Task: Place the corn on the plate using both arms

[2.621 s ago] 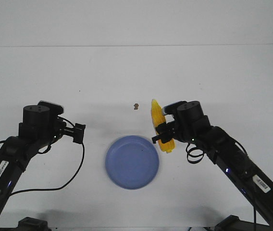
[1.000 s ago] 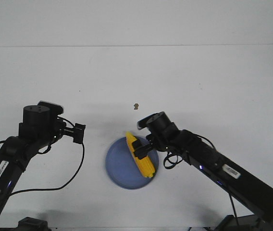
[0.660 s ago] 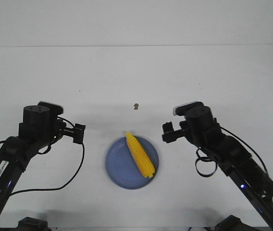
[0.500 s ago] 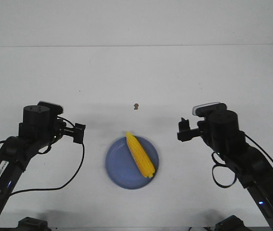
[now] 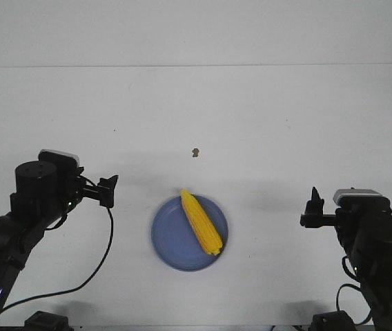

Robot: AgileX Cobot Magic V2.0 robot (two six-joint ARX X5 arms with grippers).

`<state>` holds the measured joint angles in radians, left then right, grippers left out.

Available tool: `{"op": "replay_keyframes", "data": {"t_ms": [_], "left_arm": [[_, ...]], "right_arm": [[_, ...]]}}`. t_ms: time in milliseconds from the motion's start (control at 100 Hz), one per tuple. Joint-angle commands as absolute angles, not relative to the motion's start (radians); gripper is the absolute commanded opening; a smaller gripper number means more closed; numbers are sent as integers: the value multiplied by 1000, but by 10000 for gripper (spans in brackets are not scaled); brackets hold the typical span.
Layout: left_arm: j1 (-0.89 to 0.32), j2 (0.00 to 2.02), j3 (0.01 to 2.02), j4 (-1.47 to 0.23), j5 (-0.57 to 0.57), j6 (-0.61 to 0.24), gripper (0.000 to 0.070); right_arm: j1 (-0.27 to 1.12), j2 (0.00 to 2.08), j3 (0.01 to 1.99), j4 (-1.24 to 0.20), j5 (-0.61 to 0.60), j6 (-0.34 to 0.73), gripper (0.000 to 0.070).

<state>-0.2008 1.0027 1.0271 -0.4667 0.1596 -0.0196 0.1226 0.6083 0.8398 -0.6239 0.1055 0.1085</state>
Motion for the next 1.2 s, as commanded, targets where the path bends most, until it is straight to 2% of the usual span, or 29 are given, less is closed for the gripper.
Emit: {"op": "replay_keyframes", "data": {"t_ms": [0,300,500,730,790,890,930,990,1070,1141,1191], "left_arm": [[-202,957,977,-429,159,-46,623],[-202,693,741,-382,75,-62,622],[-202,606,721,-418,74,-66,621],[-202,550,721,-417,74,-66,614],[-202,540,721,-419,74,-66,547],[-202,524,721,-419,74,-66,327],[-202,517,721,-418,74,-66,239],[-202,509,721,-419,74,-67,130],[-202,505,721,-424,74,-68,0],[-202,505,722,-435,74,-72,6],[-202,505,722,-445,74,-72,6]], "right_arm": [[123,566,808,-603,104,110,572],[123,359,655,-580,105,134,570],[123,269,607,-570,104,126,562],[123,262,607,-569,106,123,555],[123,262,607,-569,106,123,536],[123,262,607,-569,106,123,520],[123,262,607,-568,106,123,474],[123,262,607,-569,106,123,360],[123,262,607,-569,106,123,149],[123,262,607,-568,106,123,11],[123,262,607,-568,106,123,3]]}}
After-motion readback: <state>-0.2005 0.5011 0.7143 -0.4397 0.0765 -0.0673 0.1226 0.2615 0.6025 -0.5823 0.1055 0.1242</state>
